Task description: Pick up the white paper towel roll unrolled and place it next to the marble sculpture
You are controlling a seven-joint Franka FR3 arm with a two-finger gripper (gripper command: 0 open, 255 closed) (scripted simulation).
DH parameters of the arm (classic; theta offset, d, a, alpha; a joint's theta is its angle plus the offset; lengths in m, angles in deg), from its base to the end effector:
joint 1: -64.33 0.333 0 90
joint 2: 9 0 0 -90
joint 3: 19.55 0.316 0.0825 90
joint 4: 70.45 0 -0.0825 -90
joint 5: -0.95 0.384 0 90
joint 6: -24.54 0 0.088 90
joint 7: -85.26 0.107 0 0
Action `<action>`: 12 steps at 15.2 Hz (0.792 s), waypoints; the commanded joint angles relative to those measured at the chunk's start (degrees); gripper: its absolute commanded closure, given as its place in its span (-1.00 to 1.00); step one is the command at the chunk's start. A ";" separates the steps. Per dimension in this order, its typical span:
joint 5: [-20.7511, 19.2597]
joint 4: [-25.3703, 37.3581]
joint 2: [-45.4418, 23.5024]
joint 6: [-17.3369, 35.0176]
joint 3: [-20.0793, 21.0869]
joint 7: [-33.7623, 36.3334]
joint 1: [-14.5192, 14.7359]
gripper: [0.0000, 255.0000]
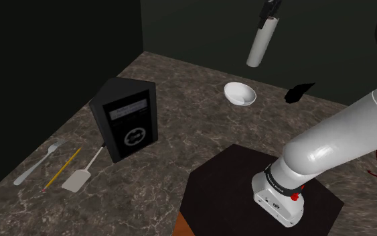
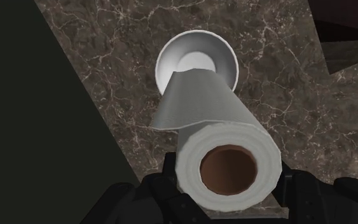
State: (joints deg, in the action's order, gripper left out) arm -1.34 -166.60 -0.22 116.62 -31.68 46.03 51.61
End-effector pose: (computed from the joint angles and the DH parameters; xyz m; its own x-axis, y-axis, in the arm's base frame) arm 0.4578 -0.2267 0.6566 0.9665 0.2505 0.0560 0.2474 -0.9673 0.0559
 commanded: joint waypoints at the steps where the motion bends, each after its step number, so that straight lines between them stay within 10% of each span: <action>1: -0.31 -1.03 1.38 -0.26 -1.37 -2.46 -1.03 1.00; 12: -1.52 -0.56 3.56 -2.34 -10.53 -17.34 -6.78 1.00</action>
State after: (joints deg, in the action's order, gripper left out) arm -2.84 -167.65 3.58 114.48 -41.13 30.48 45.42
